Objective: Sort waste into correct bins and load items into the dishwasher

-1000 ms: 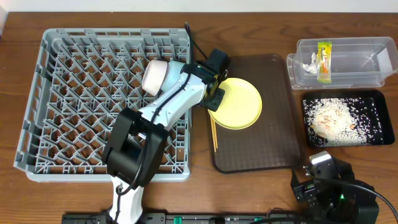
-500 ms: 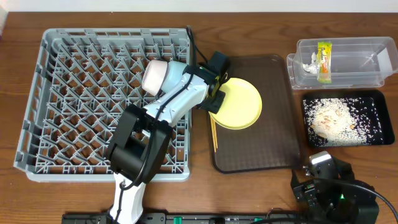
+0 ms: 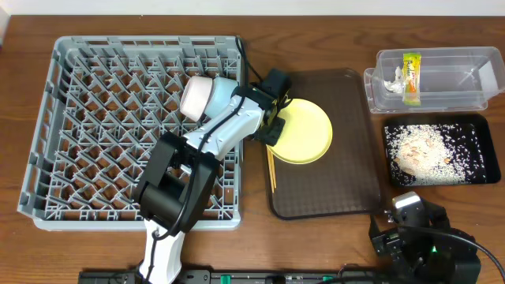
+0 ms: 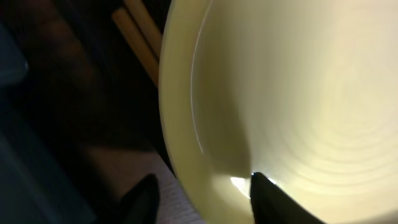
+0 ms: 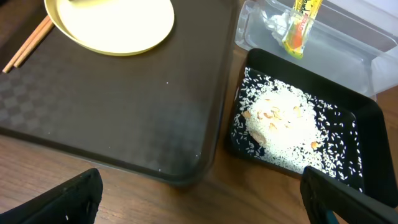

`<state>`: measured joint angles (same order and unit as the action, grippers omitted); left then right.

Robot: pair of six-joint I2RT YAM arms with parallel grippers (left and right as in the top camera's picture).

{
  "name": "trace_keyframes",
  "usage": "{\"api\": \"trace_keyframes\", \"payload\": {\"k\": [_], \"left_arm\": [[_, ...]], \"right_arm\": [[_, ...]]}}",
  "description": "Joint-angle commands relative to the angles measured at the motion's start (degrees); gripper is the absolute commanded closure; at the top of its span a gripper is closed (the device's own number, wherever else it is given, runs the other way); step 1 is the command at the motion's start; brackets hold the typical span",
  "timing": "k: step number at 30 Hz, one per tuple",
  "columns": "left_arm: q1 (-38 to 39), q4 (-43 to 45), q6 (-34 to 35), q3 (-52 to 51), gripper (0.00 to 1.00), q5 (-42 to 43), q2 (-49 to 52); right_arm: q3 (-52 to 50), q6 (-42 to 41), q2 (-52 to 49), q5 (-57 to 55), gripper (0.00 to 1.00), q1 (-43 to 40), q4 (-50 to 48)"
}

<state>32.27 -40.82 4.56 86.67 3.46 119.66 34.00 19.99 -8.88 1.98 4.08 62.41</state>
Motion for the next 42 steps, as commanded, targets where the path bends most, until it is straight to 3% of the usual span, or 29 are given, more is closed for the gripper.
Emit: {"api": "trace_keyframes", "payload": {"k": [1,5,12,16,33,42], "left_arm": [[-0.2,0.2,0.5,-0.9,0.59,0.6,1.0],[-0.2,0.8,0.5,-0.9,0.70,2.2,1.0],[-0.2,1.0,0.5,-0.9,0.81,2.4,1.0],[-0.2,1.0,0.5,-0.9,0.94,2.4,1.0],[-0.2,0.9,0.5,0.0,0.94,5.7,1.0],[-2.7,1.1,0.5,1.7,0.94,14.8,1.0]], "right_arm": [[0.0,0.4,0.0,0.5,0.01,-0.4,0.2],[0.0,0.4,0.0,0.5,0.01,-0.4,0.2],[0.0,0.4,0.0,0.5,0.01,-0.4,0.2],[0.0,0.4,0.0,0.5,0.01,-0.4,0.2],[0.0,0.4,0.0,0.5,0.01,-0.4,0.2],[0.0,0.4,0.0,0.5,0.01,-0.4,0.2]]}}
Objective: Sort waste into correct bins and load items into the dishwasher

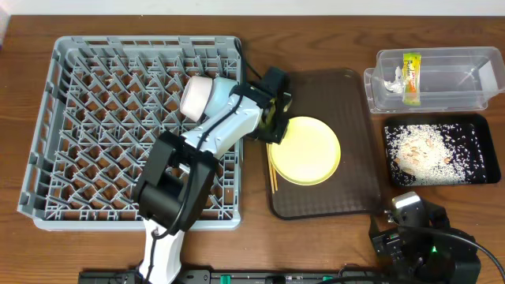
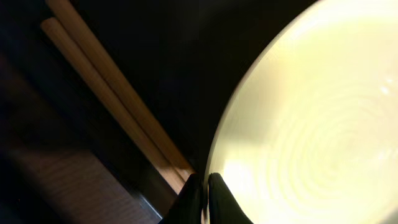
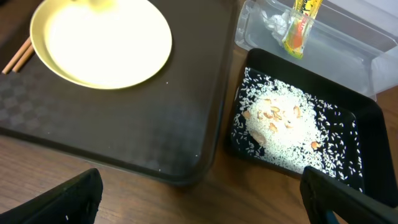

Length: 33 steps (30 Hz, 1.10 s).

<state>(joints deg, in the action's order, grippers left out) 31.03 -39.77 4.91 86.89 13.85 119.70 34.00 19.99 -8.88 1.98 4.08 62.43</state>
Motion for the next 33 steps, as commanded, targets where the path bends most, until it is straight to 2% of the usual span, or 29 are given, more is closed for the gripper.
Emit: {"api": "trace_keyframes", "payload": {"k": [1,12,13,14,15,19,27,33], "left_arm": [[-1.9,0.0,0.2,1.5,0.94,5.1,1.0],[-4.3,0.0,0.1,1.5,0.94,7.6,1.0],[-4.2,0.0,0.1,1.5,0.91,7.5,1.0],[-4.2,0.0,0.1,1.5,0.84,7.5,1.0],[-4.2,0.0,0.1,1.5,0.72,6.9,1.0],[-4.2,0.0,0.1,1.5,0.57,4.5,1.0],[-3.5,0.0,0.1,1.5,0.56,4.4,1.0],[-1.8,0.0,0.1,1.5,0.56,-2.0,-0.5]], "right_arm": [[0.0,0.4,0.0,0.5,0.01,-0.4,0.2],[0.0,0.4,0.0,0.5,0.01,-0.4,0.2],[0.0,0.4,0.0,0.5,0.01,-0.4,0.2],[0.0,0.4,0.0,0.5,0.01,-0.4,0.2],[0.0,0.4,0.0,0.5,0.01,-0.4,0.2],[0.0,0.4,0.0,0.5,0.01,-0.4,0.2],[0.0,0.4,0.0,0.5,0.01,-0.4,0.2],[0.0,0.4,0.0,0.5,0.01,-0.4,0.2]]}}
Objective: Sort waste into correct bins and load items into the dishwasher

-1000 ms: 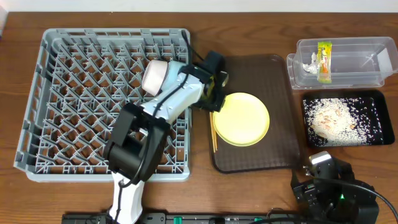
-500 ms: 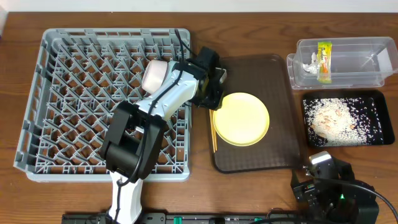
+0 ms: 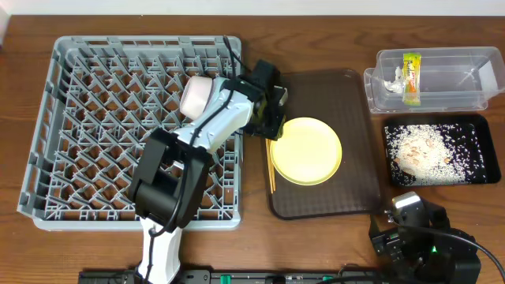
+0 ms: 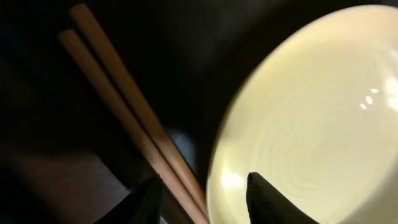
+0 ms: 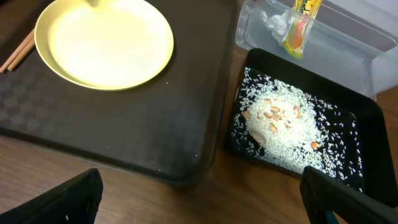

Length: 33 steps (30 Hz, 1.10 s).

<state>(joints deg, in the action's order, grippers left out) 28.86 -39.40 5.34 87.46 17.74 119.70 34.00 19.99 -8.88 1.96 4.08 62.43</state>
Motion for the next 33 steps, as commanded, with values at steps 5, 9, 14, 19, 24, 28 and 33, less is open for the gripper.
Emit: {"api": "trace_keyframes", "payload": {"k": [5,9,14,19,24,28,33], "left_arm": [[0.7,0.7,-0.6,1.1,0.56,-12.5,-5.6],[0.7,1.8,-2.3,1.1,0.56,-14.8,-10.6],[0.7,1.9,-3.0,1.1,0.56,-14.8,-15.3],[0.7,0.8,-3.0,1.1,0.56,-14.8,-18.2],[0.7,0.0,-3.4,1.1,0.56,-14.8,-19.5],[0.7,-0.6,-3.4,1.1,0.56,-14.8,-19.6],[0.7,-0.6,-3.4,1.1,0.56,-14.8,-19.8]], "right_arm": [[0.0,0.4,0.0,0.5,0.01,-0.4,0.2],[0.0,0.4,0.0,0.5,0.01,-0.4,0.2],[0.0,0.4,0.0,0.5,0.01,-0.4,0.2],[0.0,0.4,0.0,0.5,0.01,-0.4,0.2],[0.0,0.4,0.0,0.5,0.01,-0.4,0.2],[0.0,0.4,0.0,0.5,0.01,-0.4,0.2],[0.0,0.4,0.0,0.5,0.01,-0.4,0.2]]}}
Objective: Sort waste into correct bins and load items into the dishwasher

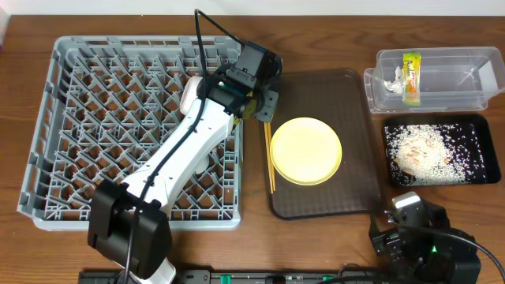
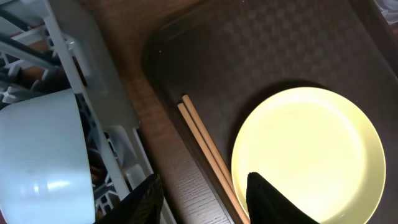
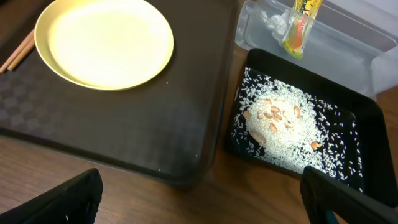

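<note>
A yellow plate [image 1: 306,151] lies flat on the dark brown tray [image 1: 347,95], with a pair of wooden chopsticks [image 1: 269,162] along its left side. My left gripper [image 1: 265,106] hangs open and empty above the tray's left edge, up and left of the plate. In the left wrist view the left gripper [image 2: 202,200] has the chopsticks [image 2: 208,152] between its fingertips and the plate [image 2: 308,152] to the right. A white cup [image 1: 193,95] sits in the grey dish rack [image 1: 95,134]. My right gripper [image 3: 199,205] rests open near the table's front right.
A clear bin [image 1: 438,79] at the back right holds a wrapper and crumpled paper. In front of it a black tray [image 1: 473,126] holds rice and food scraps. The rack's right wall stands close to the brown tray's left edge.
My left gripper, still open, has gone from low at the plate's left rim to higher up and back toward the rack's corner. The plate and chopsticks have not moved.
At first my left gripper was open astride the plate's rim, the plate lying at the tray's upper left. Then its fingers were shut at the rim and the plate lay further right and nearer. Then they were open, and now the gripper is clear above.
</note>
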`<state>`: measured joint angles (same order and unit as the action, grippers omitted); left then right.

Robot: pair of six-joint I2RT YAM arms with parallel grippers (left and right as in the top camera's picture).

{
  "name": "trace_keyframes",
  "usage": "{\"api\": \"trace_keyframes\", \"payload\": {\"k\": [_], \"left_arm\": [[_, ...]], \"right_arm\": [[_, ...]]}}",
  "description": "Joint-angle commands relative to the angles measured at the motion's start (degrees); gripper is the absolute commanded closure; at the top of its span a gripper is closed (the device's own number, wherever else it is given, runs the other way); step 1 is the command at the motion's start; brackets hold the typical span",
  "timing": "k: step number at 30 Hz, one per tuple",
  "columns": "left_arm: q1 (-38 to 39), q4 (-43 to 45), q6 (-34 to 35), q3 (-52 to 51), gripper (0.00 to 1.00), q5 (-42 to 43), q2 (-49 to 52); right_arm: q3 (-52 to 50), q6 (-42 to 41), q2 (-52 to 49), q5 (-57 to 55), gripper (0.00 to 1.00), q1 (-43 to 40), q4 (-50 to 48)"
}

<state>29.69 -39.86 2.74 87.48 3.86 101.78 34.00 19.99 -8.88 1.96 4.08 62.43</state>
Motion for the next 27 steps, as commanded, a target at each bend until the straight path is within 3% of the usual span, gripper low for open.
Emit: {"api": "trace_keyframes", "payload": {"k": [1,17,27], "left_arm": [[-0.2,-0.2,-0.8,1.1,0.56,-0.9,-1.9],[-0.2,-0.3,-0.8,1.1,0.54,-1.0,-2.0],[-0.2,-0.3,-1.6,1.1,0.54,-1.6,-2.0]], "right_arm": [[0.0,0.4,0.0,0.5,0.01,-0.4,0.2],[0.0,0.1,0.0,0.3,0.01,-0.4,-1.4],[0.0,-6.3,0.0,28.4,0.01,-0.4,-12.3]]}}
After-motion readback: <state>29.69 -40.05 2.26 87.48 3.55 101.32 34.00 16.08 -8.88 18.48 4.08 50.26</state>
